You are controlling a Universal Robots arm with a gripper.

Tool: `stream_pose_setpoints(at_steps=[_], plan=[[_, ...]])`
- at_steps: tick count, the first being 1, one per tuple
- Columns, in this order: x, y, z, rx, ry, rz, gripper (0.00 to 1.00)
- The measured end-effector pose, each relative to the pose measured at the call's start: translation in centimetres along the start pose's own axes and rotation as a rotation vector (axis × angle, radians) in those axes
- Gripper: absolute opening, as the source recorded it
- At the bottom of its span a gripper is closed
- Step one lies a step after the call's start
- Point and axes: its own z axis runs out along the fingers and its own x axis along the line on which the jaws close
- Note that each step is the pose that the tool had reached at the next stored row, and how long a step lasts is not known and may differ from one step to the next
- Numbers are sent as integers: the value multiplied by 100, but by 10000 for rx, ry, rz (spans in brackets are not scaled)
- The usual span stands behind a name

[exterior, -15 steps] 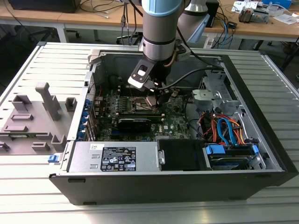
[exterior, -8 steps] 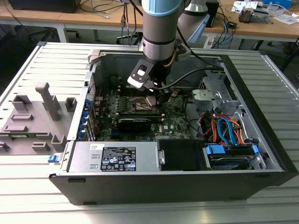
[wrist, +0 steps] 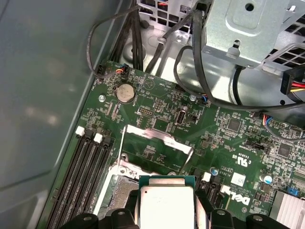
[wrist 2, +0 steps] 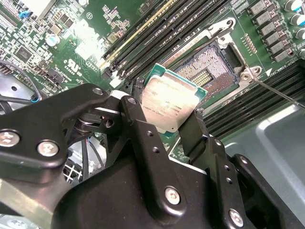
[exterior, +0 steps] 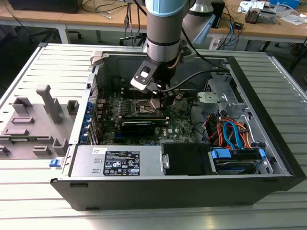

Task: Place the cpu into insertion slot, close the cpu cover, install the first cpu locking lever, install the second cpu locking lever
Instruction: 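Place the cpu into insertion slot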

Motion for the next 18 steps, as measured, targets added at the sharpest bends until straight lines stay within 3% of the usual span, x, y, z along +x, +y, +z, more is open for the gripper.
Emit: stream_pose_setpoints(at_steps=[18], plan=[[0, 0, 0, -6, -23, 415, 55]])
